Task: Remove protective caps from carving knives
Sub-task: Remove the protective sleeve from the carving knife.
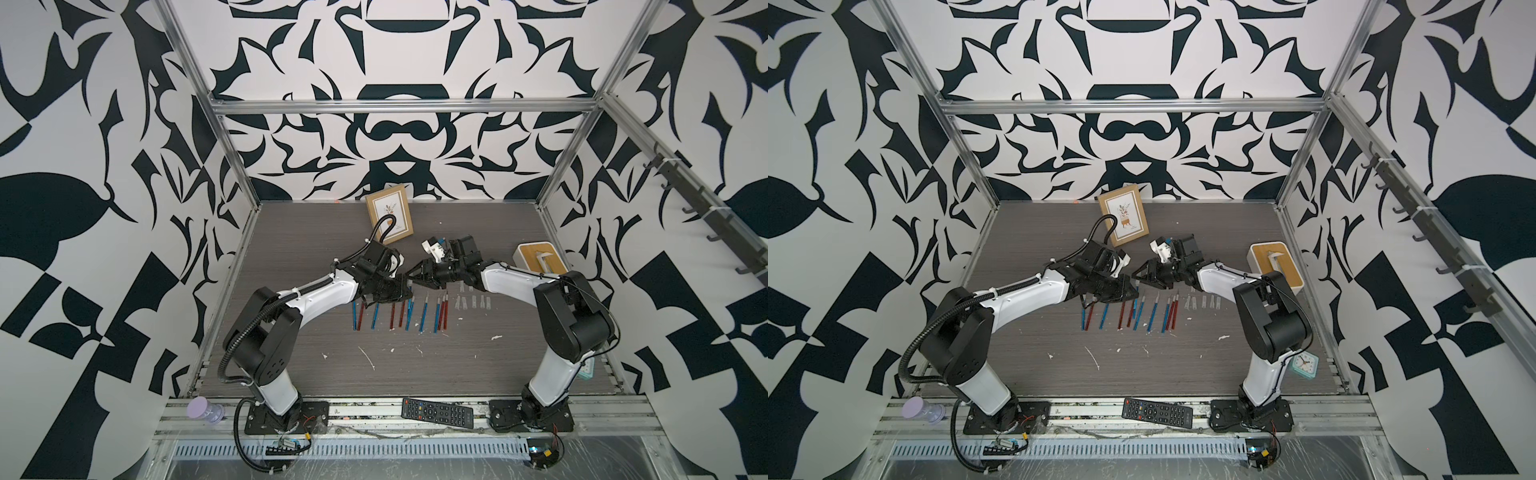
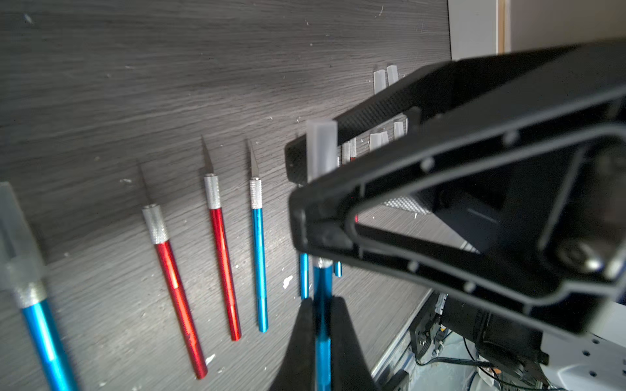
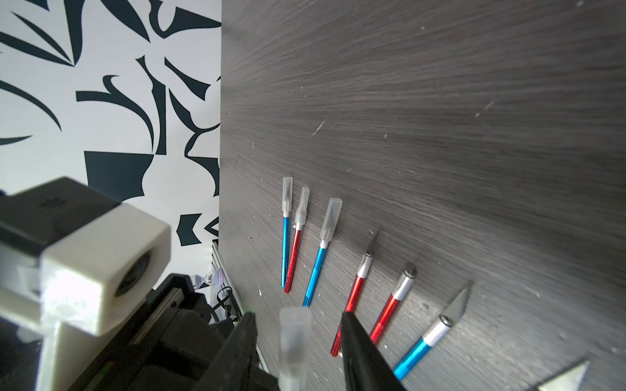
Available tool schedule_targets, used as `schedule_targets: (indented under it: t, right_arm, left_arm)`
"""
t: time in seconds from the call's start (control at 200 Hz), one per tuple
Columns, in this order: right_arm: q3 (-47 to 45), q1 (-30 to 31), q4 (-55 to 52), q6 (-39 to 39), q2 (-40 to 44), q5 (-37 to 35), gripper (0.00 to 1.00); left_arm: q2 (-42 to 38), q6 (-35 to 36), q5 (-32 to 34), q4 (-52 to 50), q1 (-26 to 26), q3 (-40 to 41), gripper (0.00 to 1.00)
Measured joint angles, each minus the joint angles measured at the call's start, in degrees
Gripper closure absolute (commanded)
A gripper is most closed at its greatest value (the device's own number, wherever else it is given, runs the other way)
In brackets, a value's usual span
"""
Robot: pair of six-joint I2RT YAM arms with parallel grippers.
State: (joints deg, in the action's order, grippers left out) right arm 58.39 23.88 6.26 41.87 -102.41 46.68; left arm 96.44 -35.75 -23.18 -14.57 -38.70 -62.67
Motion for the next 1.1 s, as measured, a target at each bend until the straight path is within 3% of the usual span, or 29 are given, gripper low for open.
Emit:
schedule_targets:
  t: [0.535,1.1]
  right_arm:
    - [-1.79,0.87,4.22,3.52,-0.13,0.04,0.82]
    - [-0.92,0.61,9.14,7.45,-3.37,0.79,0.85]
  left_arm:
    - [0.17,0.24,1.14,-0.31,0.0,0.0,1.0]
    - [0.17,1.27,3.45,-1.73,0.07,0.0,1.0]
